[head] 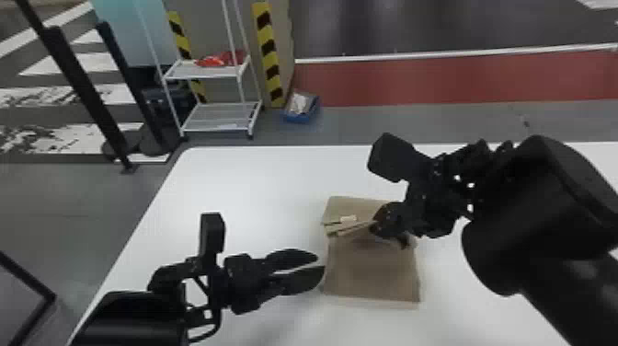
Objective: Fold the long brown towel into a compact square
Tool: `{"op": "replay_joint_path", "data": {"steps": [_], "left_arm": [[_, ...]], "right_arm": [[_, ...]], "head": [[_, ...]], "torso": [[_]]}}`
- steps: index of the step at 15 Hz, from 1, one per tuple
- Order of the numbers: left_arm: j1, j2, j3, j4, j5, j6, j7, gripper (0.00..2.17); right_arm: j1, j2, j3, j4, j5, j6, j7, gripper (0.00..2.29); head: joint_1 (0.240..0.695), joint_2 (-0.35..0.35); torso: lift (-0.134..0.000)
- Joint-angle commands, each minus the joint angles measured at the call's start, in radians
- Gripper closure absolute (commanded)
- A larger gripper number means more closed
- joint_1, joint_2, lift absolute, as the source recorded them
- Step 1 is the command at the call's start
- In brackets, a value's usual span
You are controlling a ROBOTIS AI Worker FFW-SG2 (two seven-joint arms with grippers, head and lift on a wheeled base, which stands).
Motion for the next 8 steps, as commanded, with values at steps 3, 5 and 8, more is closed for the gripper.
{"op": "replay_joint_path", "data": {"steps": [3, 5, 8], "left_arm": [[0.0, -0.001, -0.062, 0.038, -0.043, -0.04, -0.01, 2.09], [-0.011, -0.001, -0.077, 0.075, -0.061, -0.064, -0.01, 2.09], [-0.02, -0.001, -0.082, 0.101, -0.069, -0.074, -0.002, 2.09]], "right_arm": [[0.017, 0.0, -0.003, -0.059, -0.007, 0.02, 0.017, 1.48], [0.032, -0.014, -0.003, -0.085, -0.002, 0.016, 0.043, 1.48], [0.052, -0.032, -0.002, -0.085, 0.017, -0.002, 0.078, 1.48]], "head": [[0.695, 0.143], [0.695, 0.138], [0.695, 0.13]], "torso": [[-0.124], [-0.124], [-0.124]]}}
